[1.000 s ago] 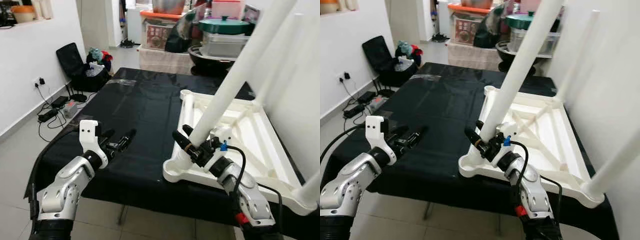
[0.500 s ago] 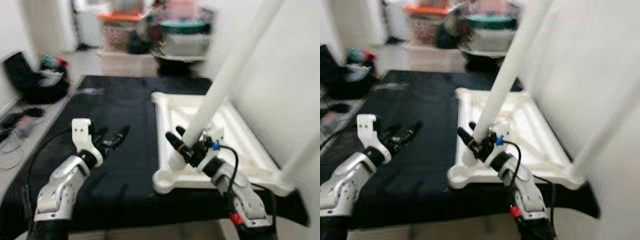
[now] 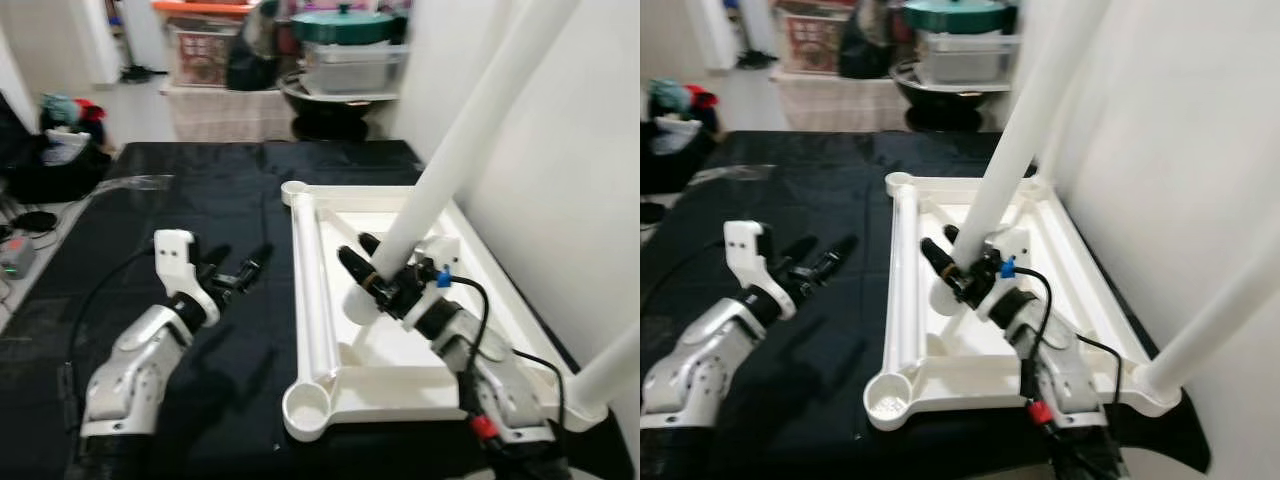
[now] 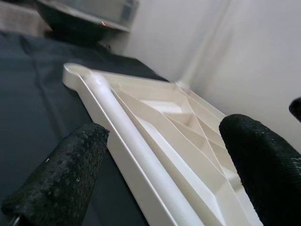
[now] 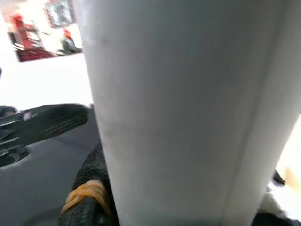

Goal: Building children table

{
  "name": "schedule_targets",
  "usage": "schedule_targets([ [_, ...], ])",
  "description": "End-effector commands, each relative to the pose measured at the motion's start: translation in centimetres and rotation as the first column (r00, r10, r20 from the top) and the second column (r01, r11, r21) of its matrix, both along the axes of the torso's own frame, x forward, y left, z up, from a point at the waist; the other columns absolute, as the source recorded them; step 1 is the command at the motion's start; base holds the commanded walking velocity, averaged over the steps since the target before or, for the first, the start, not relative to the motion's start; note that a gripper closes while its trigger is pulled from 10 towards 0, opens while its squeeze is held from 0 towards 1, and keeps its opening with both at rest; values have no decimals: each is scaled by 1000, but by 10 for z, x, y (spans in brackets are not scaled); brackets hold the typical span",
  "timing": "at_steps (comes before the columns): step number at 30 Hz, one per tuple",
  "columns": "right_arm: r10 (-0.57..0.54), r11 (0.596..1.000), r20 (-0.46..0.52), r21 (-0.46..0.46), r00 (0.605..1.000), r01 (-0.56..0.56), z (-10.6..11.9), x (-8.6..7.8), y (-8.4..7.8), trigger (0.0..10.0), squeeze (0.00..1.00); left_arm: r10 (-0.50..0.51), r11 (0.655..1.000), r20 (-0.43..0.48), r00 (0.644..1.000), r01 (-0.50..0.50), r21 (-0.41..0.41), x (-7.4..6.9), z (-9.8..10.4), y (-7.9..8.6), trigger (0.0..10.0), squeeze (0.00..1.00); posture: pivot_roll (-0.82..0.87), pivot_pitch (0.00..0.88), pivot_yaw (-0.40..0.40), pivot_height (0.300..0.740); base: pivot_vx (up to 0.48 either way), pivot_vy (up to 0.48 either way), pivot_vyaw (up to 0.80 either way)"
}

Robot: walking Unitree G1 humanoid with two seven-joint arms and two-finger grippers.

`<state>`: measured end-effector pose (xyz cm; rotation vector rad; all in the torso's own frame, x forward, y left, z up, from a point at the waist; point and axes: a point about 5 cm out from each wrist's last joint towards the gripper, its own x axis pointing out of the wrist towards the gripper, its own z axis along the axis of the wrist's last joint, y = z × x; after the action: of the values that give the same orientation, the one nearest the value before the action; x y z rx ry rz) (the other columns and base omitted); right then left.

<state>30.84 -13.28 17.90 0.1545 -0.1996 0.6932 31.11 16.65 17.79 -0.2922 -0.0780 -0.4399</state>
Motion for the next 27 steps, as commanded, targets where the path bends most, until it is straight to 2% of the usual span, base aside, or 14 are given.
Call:
schedule_targets([
  [1,36,999,8,15,999,-36,2,-3,4,2510,0,7,1000,-9,1000,-7,13,-2,-3,3,10000,0,91,0,-98,740,0,0,0],
  [2,54,999,8,6,998,-54,2,-4,5,2118,0,5,1000,-9,1000,-5,17,-3,-3,3,10000,0,91,0,-98,740,0,0,0],
  [3,54,999,8,6,998,-54,2,-4,5,2118,0,5,1000,-9,1000,-5,17,-3,-3,3,10000,0,91,0,-98,740,0,0,0],
  [4,108,994,9,-13,994,-108,1,-10,7,2196,0,0,1000,-10,1000,0,15,-4,-4,3,10000,0,92,0,-99,740,0,0,0],
  [5,168,985,7,-28,986,-168,0,-15,10,745,0,-4,1000,-11,1000,4,15,-5,-4,3,10000,0,92,0,-99,740,0,0,0],
  [6,218,975,4,-41,976,-218,-1,-20,12,745,0,-8,1000,-12,1000,8,15,-6,-4,3,10000,0,93,0,-96,740,0,0,0],
  [7,289,955,13,-78,957,-287,-2,-27,15,0,0,-20,999,-21,1000,21,25,-7,-6,5,10000,0,91,0,-93,740,0,0,0],
  [9,289,955,13,-78,957,-287,-2,-27,15,0,0,-20,999,-21,1000,21,25,-7,-6,5,10000,0,91,0,-93,740,0,0,0],
  [11,379,919,16,-123,925,-375,-3,-33,20,0,0,-60,996,-50,997,63,66,-10,-13,9,10000,0,89,0,-90,740,0,0,0],
  [14,407,904,16,-147,913,-401,-4,-34,22,0,0,-79,992,-70,994,85,88,-12,-17,11,10000,0,92,0,-92,740,0,0,0],
  [15,411,901,11,-155,912,-404,-5,-31,25,0,0,-92,988,-91,992,102,113,-15,-21,14,10000,0,98,0,-94,740,0,0,0],
  [17,319,913,8,-272,948,-305,-13,-4,28,0,0,-84,983,-142,986,105,148,-23,-32,23,10000,0,128,0,-112,740,0,0,0],
  [18,311,915,15,-274,950,-295,-12,1,31,0,0,-82,983,-147,986,104,149,-25,-33,24,10000,0,132,0,-114,740,0,0,0],
  [27,343,912,27,-249,939,-326,-4,13,42,0,0,-47,981,-194,980,82,178,-30,-42,29,10000,0,155,0,-128,740,0,0,0],
])
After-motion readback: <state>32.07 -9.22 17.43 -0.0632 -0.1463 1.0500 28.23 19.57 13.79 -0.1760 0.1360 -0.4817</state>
